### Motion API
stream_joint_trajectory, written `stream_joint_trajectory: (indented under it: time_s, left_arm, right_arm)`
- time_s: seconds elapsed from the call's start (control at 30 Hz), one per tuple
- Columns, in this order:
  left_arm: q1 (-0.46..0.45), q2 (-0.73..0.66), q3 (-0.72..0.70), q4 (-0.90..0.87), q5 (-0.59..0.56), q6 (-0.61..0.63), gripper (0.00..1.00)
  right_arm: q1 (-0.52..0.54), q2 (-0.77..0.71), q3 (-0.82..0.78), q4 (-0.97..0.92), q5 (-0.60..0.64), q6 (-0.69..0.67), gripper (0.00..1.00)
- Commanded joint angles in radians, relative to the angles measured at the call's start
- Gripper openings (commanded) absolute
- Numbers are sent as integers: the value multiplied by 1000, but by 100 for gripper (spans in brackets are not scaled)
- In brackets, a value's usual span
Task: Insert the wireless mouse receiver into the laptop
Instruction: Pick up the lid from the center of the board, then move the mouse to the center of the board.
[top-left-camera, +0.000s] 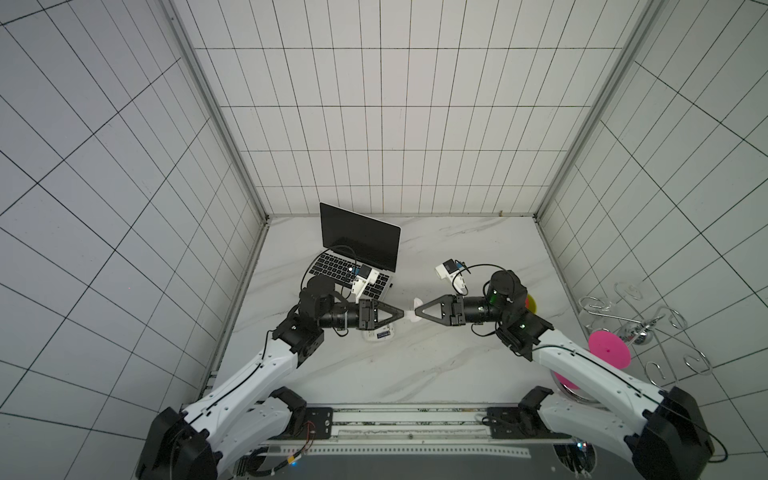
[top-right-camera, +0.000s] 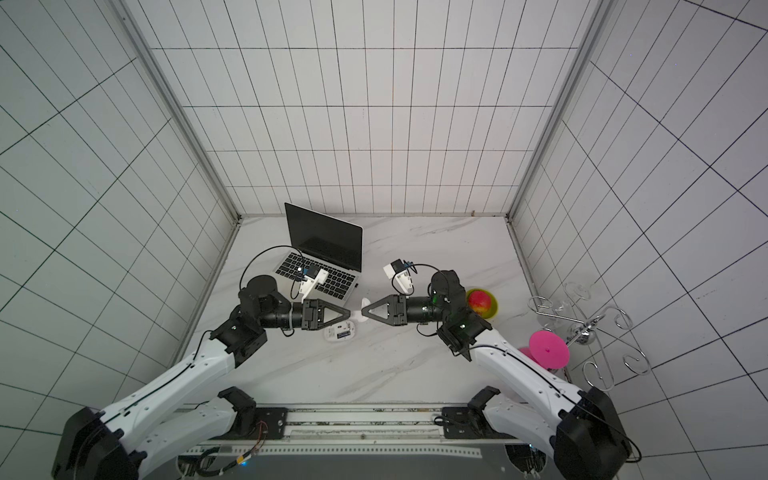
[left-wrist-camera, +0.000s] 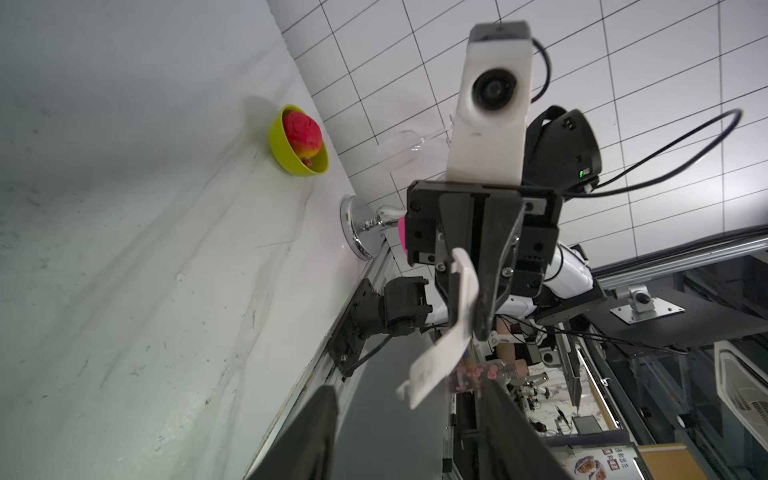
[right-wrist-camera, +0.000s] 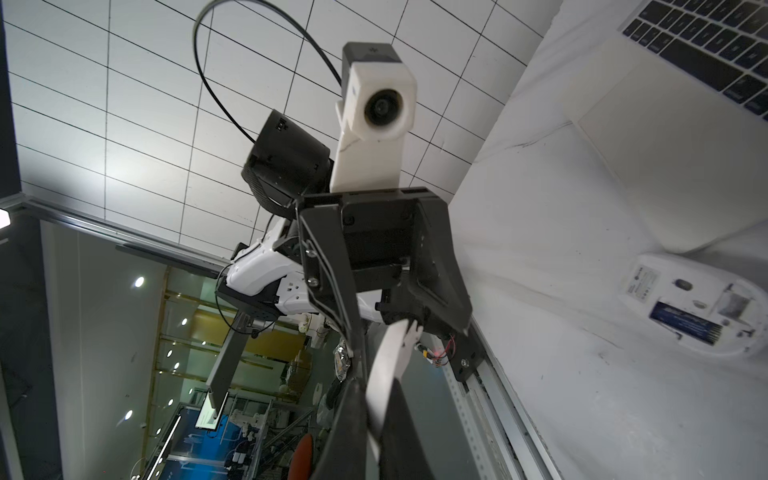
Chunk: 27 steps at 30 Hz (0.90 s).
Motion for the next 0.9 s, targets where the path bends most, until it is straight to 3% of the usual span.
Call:
stream_joint_trajectory:
  time_s: [0.0, 0.13, 0.33, 0.5, 0.87]
  left_arm:
    - [36, -2, 117, -363, -161, 375, 89]
    - [33, -5, 143, -508, -455, 640, 94]
    - [-69, 5, 23, -469, -805, 971, 96]
    - [-187, 94, -21, -461, -916, 1139, 98]
    - [-193, 249, -39, -396, -954, 1301, 99]
  right_arm:
    - [-30, -32, 1, -212, 70, -171, 0]
    - [-41, -12, -18, -369, 127, -292, 0]
    - [-41, -5, -65, -339, 133, -312, 0]
    - [-42, -3, -79, -352, 151, -334, 0]
    - [-42, 24, -87, -347, 76, -348, 0]
